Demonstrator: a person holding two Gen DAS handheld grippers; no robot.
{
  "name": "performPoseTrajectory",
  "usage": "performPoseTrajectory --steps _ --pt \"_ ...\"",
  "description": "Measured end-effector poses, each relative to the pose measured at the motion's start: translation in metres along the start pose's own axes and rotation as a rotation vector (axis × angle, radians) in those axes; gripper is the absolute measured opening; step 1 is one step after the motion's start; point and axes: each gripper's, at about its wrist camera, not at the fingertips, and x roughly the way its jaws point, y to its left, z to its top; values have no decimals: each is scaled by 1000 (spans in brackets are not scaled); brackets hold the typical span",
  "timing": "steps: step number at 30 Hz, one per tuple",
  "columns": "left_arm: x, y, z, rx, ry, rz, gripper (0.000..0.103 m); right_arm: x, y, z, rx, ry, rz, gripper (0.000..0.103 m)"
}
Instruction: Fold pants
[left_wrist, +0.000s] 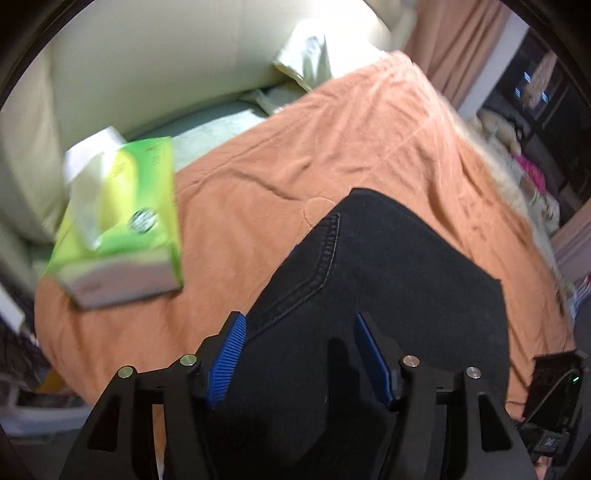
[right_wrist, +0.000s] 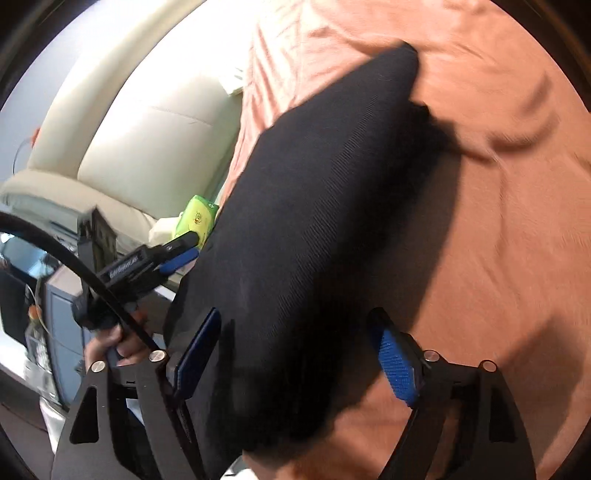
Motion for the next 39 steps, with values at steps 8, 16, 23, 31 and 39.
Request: performPoseTrajectory --steps 8,16,23,31,39 --pt "-35 7 -42 -94 -65 -21 64 -46 -7 -46 -43 61 9 49" --pt "-63 -16 -70 -119 -90 -33 64 -80 1 -86 -74 72 -77 37" --pt "-96 -63 -87 -68 -112 -9 72 -147 17 -80 -154 15 -133 47" --pt "-151 -126 -112 21 -197 33 85 -219 49 -94 -203 -105 -192 70" --pt "-204 -194 -143 120 -272 48 99 -289 73 -128 -266 -177 -212 82"
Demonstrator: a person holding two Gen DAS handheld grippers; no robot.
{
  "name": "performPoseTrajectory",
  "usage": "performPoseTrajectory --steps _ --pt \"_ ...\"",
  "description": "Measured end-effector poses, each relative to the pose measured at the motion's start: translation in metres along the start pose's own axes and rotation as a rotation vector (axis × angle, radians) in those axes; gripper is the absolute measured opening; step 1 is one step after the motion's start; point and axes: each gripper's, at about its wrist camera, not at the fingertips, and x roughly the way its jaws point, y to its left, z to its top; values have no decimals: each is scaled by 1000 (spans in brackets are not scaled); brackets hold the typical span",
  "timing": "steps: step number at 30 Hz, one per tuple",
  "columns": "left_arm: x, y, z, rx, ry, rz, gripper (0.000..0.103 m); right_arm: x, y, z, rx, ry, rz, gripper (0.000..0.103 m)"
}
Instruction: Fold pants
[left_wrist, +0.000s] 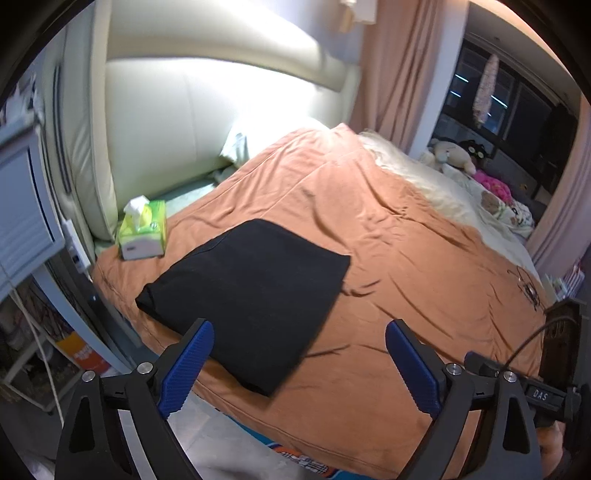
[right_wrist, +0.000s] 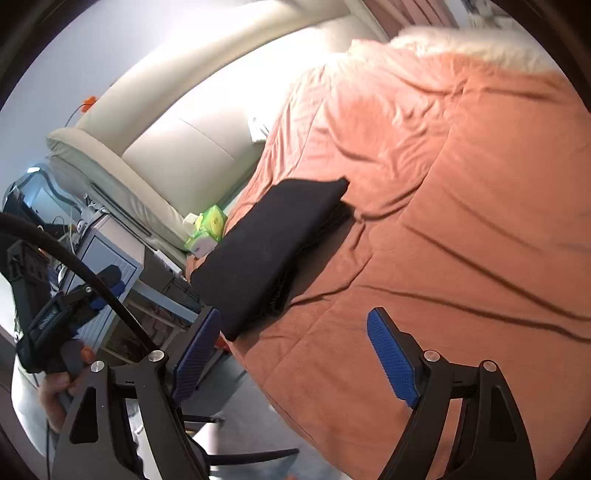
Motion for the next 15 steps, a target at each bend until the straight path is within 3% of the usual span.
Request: performPoseTrajectory --steps 7,15 --pt "-37 -41 -22 38 -19 19 103 -50 13 -15 -83 -44 -54 86" --pt "-67 -85 -57 64 -16 33 102 -112 16 -41 -139 -86 -111 101"
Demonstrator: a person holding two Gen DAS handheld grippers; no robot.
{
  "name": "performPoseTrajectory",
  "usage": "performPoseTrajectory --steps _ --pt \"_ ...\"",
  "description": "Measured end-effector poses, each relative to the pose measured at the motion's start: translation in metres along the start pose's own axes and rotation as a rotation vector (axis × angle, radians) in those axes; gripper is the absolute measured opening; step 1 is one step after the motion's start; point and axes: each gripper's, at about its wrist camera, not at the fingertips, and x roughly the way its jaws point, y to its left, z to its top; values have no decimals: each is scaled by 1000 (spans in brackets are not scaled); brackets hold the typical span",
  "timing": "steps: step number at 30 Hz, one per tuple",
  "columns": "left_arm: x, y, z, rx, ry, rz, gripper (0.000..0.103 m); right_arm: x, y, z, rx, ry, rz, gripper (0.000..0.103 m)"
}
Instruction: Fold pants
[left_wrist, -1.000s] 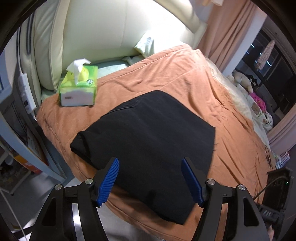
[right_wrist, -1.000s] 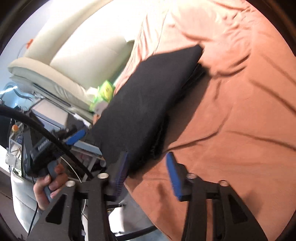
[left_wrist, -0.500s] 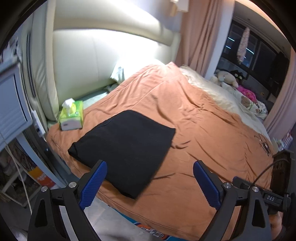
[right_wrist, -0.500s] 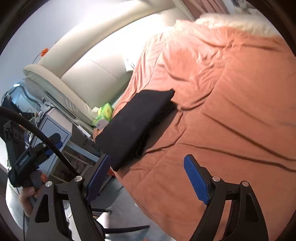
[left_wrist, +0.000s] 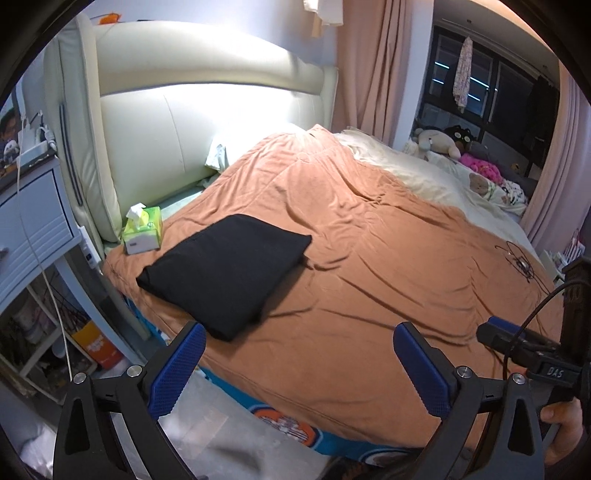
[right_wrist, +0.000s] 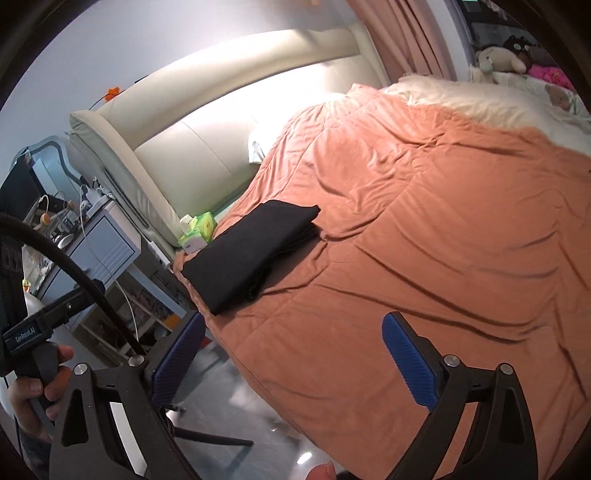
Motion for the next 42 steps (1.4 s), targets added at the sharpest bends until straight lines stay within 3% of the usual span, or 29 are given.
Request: performPoseTrajectory --steps 14,18,27,42 --pt "-52 -70 -40 36 -38 -56 103 -107 -17 -37 -44 -70 -96 103" --pt "-68 -83 -48 44 -57 -67 103 -135 -21 -51 -37 -51 -91 103" --pt "-101 -121 -74 94 -78 -97 103 -191 -13 -84 -60 -87 -150 103" --pt "-134 -148 -127 99 -96 -122 103 -260 1 -140 -74 -128 -218 103"
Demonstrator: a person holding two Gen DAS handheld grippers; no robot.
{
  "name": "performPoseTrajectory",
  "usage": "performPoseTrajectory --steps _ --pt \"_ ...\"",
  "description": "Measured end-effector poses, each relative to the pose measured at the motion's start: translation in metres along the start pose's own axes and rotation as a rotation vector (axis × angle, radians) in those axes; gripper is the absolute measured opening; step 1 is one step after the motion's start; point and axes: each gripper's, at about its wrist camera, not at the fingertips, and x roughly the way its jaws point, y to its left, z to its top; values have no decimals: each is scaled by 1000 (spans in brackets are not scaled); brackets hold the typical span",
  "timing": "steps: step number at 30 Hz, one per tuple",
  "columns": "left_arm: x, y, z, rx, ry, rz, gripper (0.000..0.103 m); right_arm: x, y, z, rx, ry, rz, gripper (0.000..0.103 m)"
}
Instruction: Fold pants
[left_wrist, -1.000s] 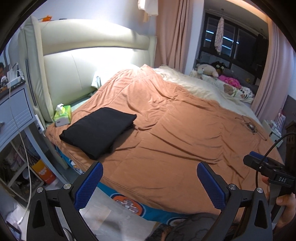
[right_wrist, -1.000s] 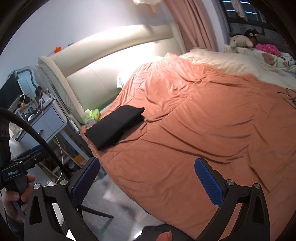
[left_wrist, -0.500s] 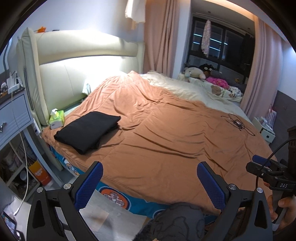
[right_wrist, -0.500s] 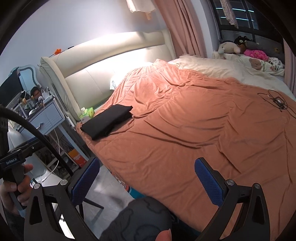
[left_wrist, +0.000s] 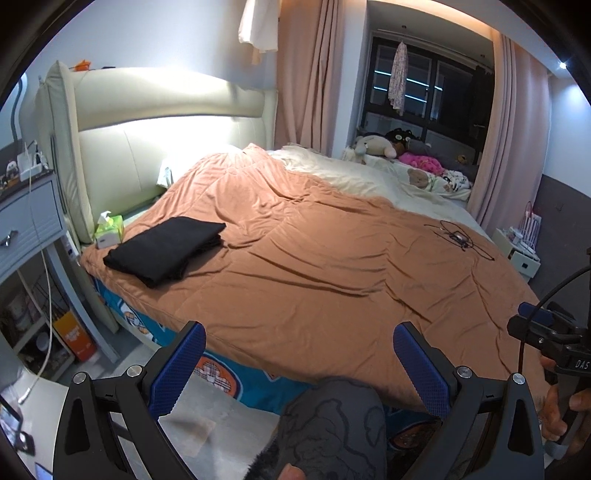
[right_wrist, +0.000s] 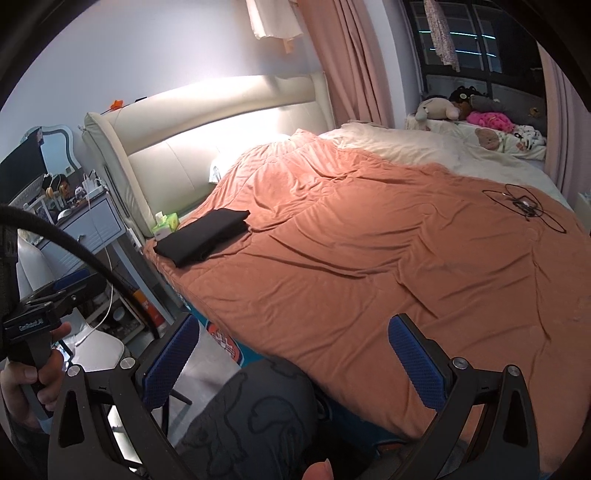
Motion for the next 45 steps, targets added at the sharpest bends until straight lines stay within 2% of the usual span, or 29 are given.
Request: performPoseTrajectory --steps 13,19,45 --pt "-28 -39 -44 82 -9 -41 102 -60 -9 -50 43 -30 -56 103" --pt "-40 -47 -52 100 -24 -67 103 -80 -5 -69 50 -42 -75 103" --pt "-63 -39 -59 101 -82 -32 103 -99 -10 -89 62 -95 -104 103"
